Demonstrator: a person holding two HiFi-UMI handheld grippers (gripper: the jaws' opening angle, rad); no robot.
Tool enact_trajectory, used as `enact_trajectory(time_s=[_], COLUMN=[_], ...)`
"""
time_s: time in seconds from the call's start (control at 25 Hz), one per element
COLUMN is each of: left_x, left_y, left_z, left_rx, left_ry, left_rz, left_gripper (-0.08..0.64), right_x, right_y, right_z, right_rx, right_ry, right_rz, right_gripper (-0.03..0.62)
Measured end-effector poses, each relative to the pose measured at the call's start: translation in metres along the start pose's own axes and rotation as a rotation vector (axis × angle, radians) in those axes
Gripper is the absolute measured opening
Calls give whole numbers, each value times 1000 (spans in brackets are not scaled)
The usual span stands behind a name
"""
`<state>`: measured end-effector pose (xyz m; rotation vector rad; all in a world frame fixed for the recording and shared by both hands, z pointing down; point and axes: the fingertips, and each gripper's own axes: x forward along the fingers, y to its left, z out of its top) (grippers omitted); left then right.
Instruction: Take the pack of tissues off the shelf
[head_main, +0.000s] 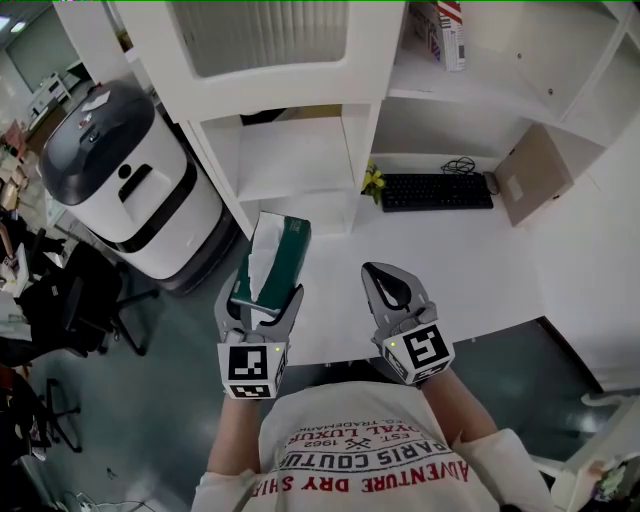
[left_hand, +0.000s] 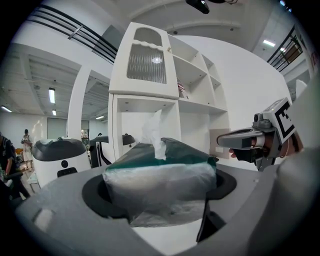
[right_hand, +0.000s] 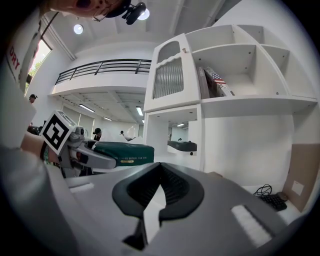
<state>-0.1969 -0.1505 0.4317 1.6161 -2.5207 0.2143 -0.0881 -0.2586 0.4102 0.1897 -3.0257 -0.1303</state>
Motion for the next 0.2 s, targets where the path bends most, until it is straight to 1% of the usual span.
enact_trajectory(time_s=[0.2], left_x=[12], left_y=[-3], left_z=[5], left_rx=[0], left_ry=[-11], left_rz=[-6], left_gripper=[437], right_x=[5], right_y=[-8], right_z=[-1], right_rx=[-4], right_ry=[0], right_rz=[-2], right_gripper=[-1])
